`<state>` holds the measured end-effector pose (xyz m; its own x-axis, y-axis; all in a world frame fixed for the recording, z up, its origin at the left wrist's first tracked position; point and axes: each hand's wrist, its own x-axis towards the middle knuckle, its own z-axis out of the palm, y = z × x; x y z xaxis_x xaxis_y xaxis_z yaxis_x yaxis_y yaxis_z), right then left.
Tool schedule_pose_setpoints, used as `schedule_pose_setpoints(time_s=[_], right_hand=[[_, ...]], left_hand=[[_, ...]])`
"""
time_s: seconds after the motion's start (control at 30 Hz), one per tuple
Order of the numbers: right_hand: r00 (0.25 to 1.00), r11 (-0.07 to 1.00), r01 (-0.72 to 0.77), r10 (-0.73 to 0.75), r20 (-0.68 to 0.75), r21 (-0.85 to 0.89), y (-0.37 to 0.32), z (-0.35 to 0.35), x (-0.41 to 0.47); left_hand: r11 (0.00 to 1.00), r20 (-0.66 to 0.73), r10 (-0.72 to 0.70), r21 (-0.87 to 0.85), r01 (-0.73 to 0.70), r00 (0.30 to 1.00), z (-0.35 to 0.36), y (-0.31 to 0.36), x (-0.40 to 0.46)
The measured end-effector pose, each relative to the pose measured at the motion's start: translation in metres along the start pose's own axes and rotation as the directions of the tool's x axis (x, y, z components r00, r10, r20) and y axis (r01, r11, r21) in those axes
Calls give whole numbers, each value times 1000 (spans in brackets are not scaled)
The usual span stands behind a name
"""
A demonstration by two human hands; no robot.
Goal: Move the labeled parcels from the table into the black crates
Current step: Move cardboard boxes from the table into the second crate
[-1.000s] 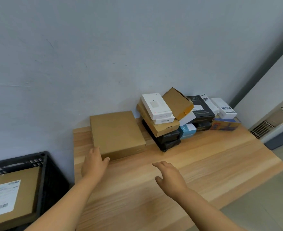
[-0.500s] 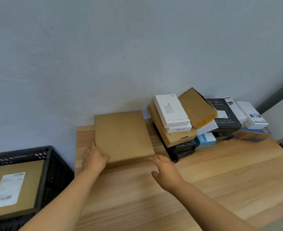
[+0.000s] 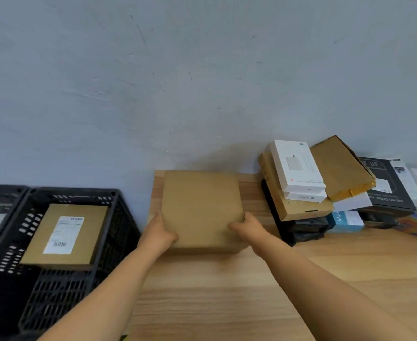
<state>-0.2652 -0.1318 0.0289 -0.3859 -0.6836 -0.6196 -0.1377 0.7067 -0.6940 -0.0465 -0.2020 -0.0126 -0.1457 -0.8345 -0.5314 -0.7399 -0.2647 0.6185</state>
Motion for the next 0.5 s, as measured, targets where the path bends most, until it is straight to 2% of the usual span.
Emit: schedule_pose_setpoints(time_s=[0.1, 0.27, 0.5], right_hand=[[999, 997, -35, 32, 30, 76, -4, 4, -4], [999, 999, 32, -34, 35, 43, -13, -3, -12], [975, 975, 220, -219, 30, -15, -45, -38, -33]], left_hand=[[997, -6, -48, -53, 47, 999, -6, -2, -15], [978, -92, -68, -204, 49, 993, -4, -5, -42], [907, -345, 21, -389, -163, 938, -26, 42, -80]])
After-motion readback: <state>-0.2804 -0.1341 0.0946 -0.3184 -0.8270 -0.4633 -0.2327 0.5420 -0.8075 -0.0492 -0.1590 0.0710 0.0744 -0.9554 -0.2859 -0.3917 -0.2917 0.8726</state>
